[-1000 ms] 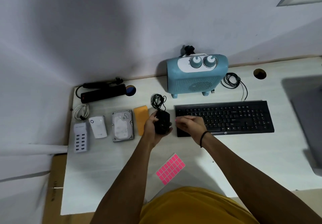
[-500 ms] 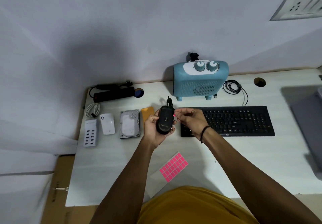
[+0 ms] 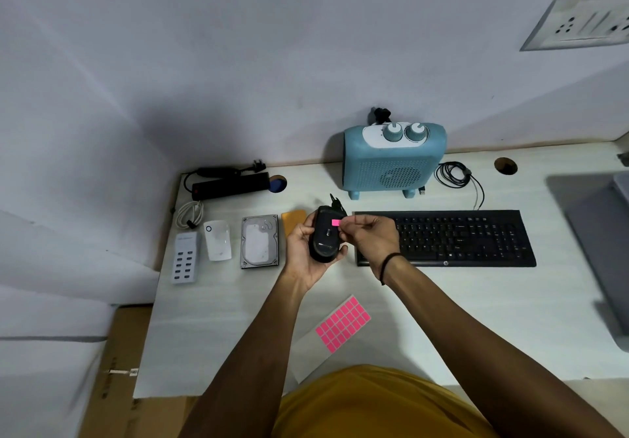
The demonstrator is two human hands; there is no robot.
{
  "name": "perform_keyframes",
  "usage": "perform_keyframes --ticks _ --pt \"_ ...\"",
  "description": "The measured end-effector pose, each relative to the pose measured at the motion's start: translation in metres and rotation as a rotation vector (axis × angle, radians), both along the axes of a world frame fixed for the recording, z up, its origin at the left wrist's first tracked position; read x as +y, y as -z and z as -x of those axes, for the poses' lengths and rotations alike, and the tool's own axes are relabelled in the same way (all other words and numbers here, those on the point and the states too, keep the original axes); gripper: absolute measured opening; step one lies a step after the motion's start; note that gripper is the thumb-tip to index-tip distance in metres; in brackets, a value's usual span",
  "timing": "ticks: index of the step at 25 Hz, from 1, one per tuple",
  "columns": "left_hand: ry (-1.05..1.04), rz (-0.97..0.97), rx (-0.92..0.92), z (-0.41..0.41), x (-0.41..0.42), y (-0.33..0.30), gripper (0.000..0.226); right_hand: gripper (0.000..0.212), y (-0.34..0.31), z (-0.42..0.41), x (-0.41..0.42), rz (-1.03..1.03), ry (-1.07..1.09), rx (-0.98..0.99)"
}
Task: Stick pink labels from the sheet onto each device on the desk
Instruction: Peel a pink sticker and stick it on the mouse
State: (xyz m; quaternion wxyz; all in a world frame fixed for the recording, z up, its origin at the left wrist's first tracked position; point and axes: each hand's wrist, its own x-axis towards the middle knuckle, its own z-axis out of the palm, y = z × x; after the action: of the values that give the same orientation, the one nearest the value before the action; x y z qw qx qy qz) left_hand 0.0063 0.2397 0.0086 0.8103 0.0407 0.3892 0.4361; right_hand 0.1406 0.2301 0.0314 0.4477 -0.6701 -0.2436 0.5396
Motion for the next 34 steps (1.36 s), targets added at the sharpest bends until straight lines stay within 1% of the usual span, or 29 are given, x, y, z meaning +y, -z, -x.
perform_keyframes --ticks 3,5,7,9,11,12,13,15,16,18,20,25,28,29,30,32,34 --pt "0.017 -0.023 0.029 -0.001 -0.001 -0.001 0.042 0.004 -0.006 0.005 -0.002 0.006 0.047 -0.199" --pt "0.026 -0.027 0.053 -0.003 -0.001 -0.001 0.042 0.009 -0.012 0.007 -0.002 -0.006 0.068 -0.284" --pt "0.032 -0.031 0.076 -0.004 0.000 -0.002 0.041 0.015 -0.014 0.006 -0.001 -0.010 0.059 -0.316" --pt "0.030 -0.036 0.092 -0.004 0.001 -0.003 0.040 0.022 -0.014 0.003 0.004 0.035 0.055 -0.325" --pt "0.032 -0.050 0.110 -0.002 0.002 -0.003 0.037 0.038 -0.008 -0.004 0.008 0.123 0.058 -0.323" --pt "0.045 -0.066 0.126 -0.001 0.002 -0.004 0.033 0.047 -0.004 -0.007 0.009 0.161 0.032 -0.298" --pt "0.066 -0.090 0.156 -0.001 0.002 -0.004 0.026 0.055 -0.001 -0.009 0.008 0.172 -0.008 -0.230" --pt "0.114 -0.149 0.273 -0.003 0.002 -0.005 0.011 0.063 0.009 -0.009 0.007 0.141 -0.062 -0.037" --pt "0.133 -0.174 0.331 -0.004 0.003 -0.005 0.006 0.062 0.012 -0.008 0.007 0.130 -0.072 0.021" --pt "0.148 -0.193 0.420 -0.004 0.005 -0.001 0.016 0.047 0.014 -0.007 0.007 0.115 -0.095 0.045" --pt "0.151 -0.193 0.450 -0.002 0.006 0.000 0.022 0.032 0.014 -0.008 0.008 0.112 -0.099 0.058" --pt "0.187 -0.212 0.466 0.002 0.010 -0.001 0.021 0.018 0.012 -0.010 0.012 0.084 -0.116 0.079" --pt "0.177 -0.152 0.415 0.004 0.011 -0.006 0.019 0.009 0.009 -0.013 0.016 0.082 -0.144 0.157" --pt "0.176 -0.120 0.389 0.005 0.011 -0.007 0.024 0.008 0.010 -0.016 0.020 0.107 -0.157 0.189" --pt "0.182 -0.091 0.354 0.008 0.011 -0.008 0.033 0.009 0.011 -0.019 0.023 0.154 -0.156 0.214" --pt "0.218 -0.083 0.291 0.014 0.013 -0.006 0.048 0.025 0.019 -0.024 0.034 0.289 -0.124 0.211" --pt "0.283 -0.131 0.307 0.021 0.016 0.000 0.047 0.042 0.027 -0.025 0.044 0.395 -0.147 0.202"
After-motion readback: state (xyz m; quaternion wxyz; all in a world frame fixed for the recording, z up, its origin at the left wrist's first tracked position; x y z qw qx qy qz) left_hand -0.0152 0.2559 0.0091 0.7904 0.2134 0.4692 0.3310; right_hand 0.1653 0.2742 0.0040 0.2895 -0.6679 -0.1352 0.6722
